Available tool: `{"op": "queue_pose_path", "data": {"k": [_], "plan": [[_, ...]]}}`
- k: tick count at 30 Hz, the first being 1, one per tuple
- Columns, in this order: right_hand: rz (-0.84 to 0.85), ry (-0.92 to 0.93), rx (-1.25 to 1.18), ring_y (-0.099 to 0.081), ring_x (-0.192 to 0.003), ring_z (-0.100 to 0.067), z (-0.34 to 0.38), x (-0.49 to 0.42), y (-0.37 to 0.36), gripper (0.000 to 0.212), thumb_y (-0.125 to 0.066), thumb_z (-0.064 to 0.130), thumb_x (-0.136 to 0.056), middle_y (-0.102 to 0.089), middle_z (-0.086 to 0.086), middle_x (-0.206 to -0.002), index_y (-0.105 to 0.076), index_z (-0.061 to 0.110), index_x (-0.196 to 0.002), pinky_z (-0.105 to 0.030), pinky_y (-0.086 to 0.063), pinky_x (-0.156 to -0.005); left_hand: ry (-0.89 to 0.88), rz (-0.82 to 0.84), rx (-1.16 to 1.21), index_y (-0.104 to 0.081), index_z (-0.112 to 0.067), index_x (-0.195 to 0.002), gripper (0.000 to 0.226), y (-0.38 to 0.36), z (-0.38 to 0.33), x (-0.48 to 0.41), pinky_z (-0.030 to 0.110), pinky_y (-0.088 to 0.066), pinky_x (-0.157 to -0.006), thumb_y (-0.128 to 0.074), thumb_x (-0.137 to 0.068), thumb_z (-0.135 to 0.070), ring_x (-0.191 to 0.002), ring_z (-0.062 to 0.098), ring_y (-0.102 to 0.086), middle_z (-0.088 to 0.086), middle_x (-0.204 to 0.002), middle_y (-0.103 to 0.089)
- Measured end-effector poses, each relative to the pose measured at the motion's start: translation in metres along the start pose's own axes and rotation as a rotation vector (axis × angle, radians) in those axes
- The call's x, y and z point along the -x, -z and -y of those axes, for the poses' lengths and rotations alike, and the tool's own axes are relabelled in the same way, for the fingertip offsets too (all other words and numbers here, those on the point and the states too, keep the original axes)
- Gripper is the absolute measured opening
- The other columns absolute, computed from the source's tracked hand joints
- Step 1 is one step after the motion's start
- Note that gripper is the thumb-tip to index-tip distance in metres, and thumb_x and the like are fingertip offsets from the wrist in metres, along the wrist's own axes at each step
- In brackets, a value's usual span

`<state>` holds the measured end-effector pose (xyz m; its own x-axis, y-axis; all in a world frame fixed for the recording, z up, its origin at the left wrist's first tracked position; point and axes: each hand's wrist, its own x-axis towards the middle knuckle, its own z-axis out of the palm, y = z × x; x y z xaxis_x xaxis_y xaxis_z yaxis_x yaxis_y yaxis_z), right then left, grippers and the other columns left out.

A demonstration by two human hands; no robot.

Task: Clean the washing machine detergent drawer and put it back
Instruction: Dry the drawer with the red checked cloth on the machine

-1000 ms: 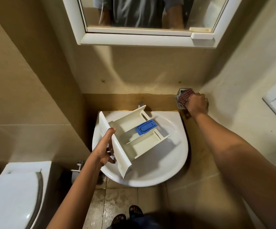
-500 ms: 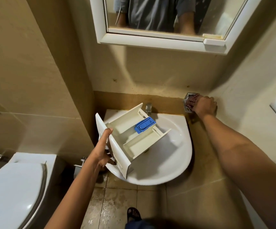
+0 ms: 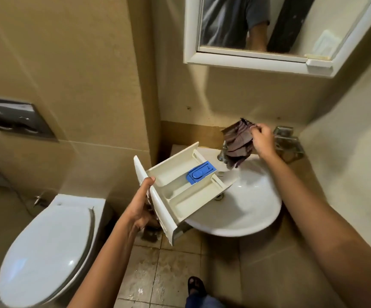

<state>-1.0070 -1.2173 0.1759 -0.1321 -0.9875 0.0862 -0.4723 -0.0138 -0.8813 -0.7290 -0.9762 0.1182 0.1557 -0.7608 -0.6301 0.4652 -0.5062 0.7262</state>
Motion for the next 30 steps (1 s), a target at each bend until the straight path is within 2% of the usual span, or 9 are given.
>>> {"op": "queue_pose_path", "data": {"k": [4, 7, 10, 14, 17, 20, 22, 25, 30], "plan": [[0.285, -0.165, -0.396, -0.053, -0.067, -0.018, 0.024, 0.065, -0.057, 0.021, -0.043, 0.011, -0.099, -0.056, -0.006, -0.076, -0.048, 0.016, -0.080, -0.028, -0.045, -0.058, 0.000, -0.055, 0.029, -0.053, -0.014, -0.134, 0.107, 0.052, 0.012, 0.043, 0.060, -0.048, -0.087, -0.065, -0.045, -0.072, -0.112, 0.042, -0.056, 0.022, -0.123, -0.060], [0.486, -0.259, -0.586, -0.060, -0.074, -0.017, 0.036, 0.116, -0.105, 0.021, -0.038, 0.007, -0.101, -0.061, -0.008, -0.084, -0.049, 0.013, -0.084, -0.034, -0.053, -0.066, -0.038, -0.142, 0.090, -0.061, -0.020, -0.118, 0.074, 0.101, 0.031, 0.078, 0.056, -0.054, -0.077, -0.069, -0.059, -0.065, -0.097, 0.035, -0.066, 0.013, -0.102, -0.071], [0.641, -0.347, -0.685, -0.064, -0.071, -0.019, 0.053, 0.172, -0.162, 0.020, -0.036, 0.004, -0.101, -0.063, -0.010, -0.084, -0.049, 0.012, -0.087, -0.034, -0.055, -0.064, -0.066, -0.262, 0.220, -0.064, -0.017, -0.098, 0.048, 0.158, 0.058, 0.119, 0.032, -0.055, -0.055, -0.065, -0.073, -0.058, -0.062, 0.022, -0.070, 0.005, -0.068, -0.071], [0.826, -0.497, -0.717, -0.069, -0.062, -0.018, 0.083, 0.251, -0.238, 0.022, -0.035, 0.008, -0.101, -0.071, -0.007, -0.069, -0.053, 0.010, -0.088, -0.036, -0.056, -0.061, -0.110, -0.455, 0.318, -0.063, -0.011, -0.101, 0.064, 0.226, 0.092, 0.184, 0.036, -0.052, -0.065, -0.070, -0.058, -0.058, -0.073, 0.029, -0.061, 0.014, -0.075, -0.066], [1.001, -0.622, -0.687, -0.069, -0.071, -0.021, 0.111, 0.311, -0.293, 0.029, -0.037, 0.022, -0.102, -0.073, -0.008, -0.070, -0.060, 0.007, -0.092, -0.039, -0.051, -0.076, -0.130, -0.552, 0.391, -0.058, -0.001, -0.113, 0.078, 0.269, 0.118, 0.233, 0.046, -0.054, -0.070, -0.065, -0.065, -0.062, -0.075, 0.049, -0.060, 0.035, -0.073, -0.055], [1.169, -0.674, -0.616, -0.063, -0.083, -0.023, 0.142, 0.382, -0.339, 0.023, -0.053, 0.028, -0.097, -0.073, -0.010, -0.076, -0.063, 0.008, -0.091, -0.040, -0.049, -0.086, -0.190, -0.686, 0.504, -0.056, -0.011, -0.112, 0.073, 0.309, 0.146, 0.282, 0.044, -0.052, -0.065, -0.064, -0.062, -0.064, -0.070, 0.031, -0.056, 0.011, -0.071, -0.061], [1.303, -0.658, -0.536, -0.064, -0.081, -0.021, 0.158, 0.424, -0.365, 0.014, -0.054, 0.019, -0.096, -0.070, -0.011, -0.082, -0.060, 0.007, -0.091, -0.036, -0.050, -0.089, -0.215, -0.766, 0.564, -0.056, -0.014, -0.108, 0.070, 0.329, 0.161, 0.308, 0.042, -0.050, -0.064, -0.063, -0.061, -0.065, -0.078, 0.031, -0.056, 0.011, -0.082, -0.062], [1.533, -0.546, -0.291, -0.069, -0.059, -0.019, 0.188, 0.493, -0.403, 0.014, -0.045, -0.002, -0.096, -0.070, -0.011, -0.067, -0.057, 0.000, -0.089, -0.027, -0.058, -0.061, -0.251, -0.883, 0.691, -0.058, -0.015, -0.096, 0.060, 0.358, 0.182, 0.348, 0.037, -0.049, -0.054, -0.060, -0.064, -0.066, -0.071, 0.029, -0.055, 0.008, -0.073, -0.064], [1.644, -0.210, 0.025, -0.060, -0.069, -0.031, 0.233, 0.592, -0.459, 0.022, -0.052, -0.024, -0.078, -0.061, -0.017, -0.078, -0.057, -0.002, -0.076, -0.048, -0.052, -0.081, -0.294, -1.046, 0.858, -0.056, -0.014, -0.111, 0.064, 0.404, 0.213, 0.397, 0.044, -0.053, -0.055, -0.056, -0.074, -0.066, -0.078, 0.030, -0.057, 0.012, -0.089, -0.062]]}}
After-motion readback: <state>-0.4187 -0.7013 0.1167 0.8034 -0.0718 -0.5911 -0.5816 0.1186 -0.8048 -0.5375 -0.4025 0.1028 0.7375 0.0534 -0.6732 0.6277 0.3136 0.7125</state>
